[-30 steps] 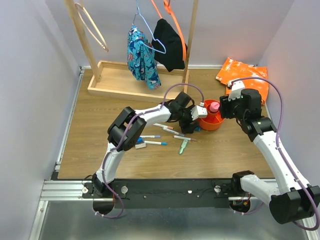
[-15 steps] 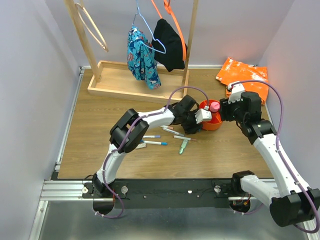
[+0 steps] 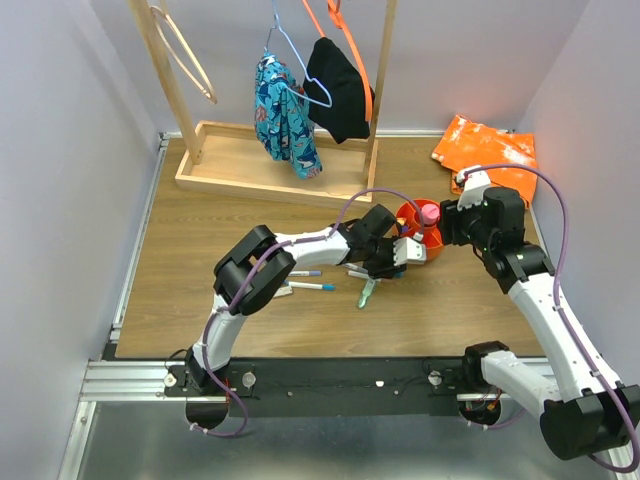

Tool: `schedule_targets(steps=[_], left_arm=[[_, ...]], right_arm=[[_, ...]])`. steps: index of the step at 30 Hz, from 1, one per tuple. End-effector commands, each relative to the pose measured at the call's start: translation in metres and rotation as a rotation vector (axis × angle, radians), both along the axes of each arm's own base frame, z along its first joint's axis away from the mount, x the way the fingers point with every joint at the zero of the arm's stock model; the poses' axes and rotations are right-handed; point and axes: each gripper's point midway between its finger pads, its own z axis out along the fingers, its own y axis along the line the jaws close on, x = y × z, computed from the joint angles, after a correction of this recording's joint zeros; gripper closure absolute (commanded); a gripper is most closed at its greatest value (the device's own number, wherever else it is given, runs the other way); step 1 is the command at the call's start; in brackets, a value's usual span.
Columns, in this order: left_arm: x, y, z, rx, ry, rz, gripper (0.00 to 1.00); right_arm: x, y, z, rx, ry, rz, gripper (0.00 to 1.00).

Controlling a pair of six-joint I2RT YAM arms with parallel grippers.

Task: Sort the stationery into containers
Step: Pick up the pen from the center of the board.

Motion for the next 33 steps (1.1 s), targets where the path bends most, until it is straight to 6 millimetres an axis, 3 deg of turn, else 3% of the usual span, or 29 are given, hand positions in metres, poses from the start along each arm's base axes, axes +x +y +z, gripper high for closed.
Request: schedule_targets(steps=[1,9,14,15,17,20,23,29,33], left_arm=[[-0.015,0.024,-0.044,0.162,0.031,-0.002,0.51],[-0.025,0.015,-0.053,0.194,0.008,-0.054,0.52],[-0.04,0.022,-0.058,0.234,0.045,-0.093,0.74],[-0.043,0.023,-0.054,0.232,0.057,-0.11,0.85],[-0.055,0.031,-0.048,0.25,0.094,-0.146,0.92],[-0.067,0.036,-0.021,0.21,0.098,-0.194,0.96],[-0.075,0.031,0.028,0.111,0.066,-0.267,0.99],[-0.086,0.015,0.16,-0.157,-0.013,-0.425,1.0],[-0.064,0.011,0.231,-0.331,-0.069,-0.369,1.0]], right_arm=[[-0.002,0.0,0.001,0.023,-0.016,-0.007,0.41],[-0.002,0.001,0.001,0.028,-0.015,-0.002,0.41],[-0.001,0.001,0.005,0.024,-0.017,0.004,0.44],[-0.001,0.001,0.009,0.023,-0.021,0.004,0.45],[-0.001,0.0,0.013,0.02,-0.023,0.003,0.48],[-0.001,-0.003,0.026,0.013,-0.034,-0.012,0.5],[0.0,-0.007,0.038,0.006,-0.048,-0.034,0.5],[-0.001,-0.014,0.045,-0.005,-0.04,-0.076,0.41],[0.0,-0.012,0.041,0.009,-0.008,-0.082,0.4]])
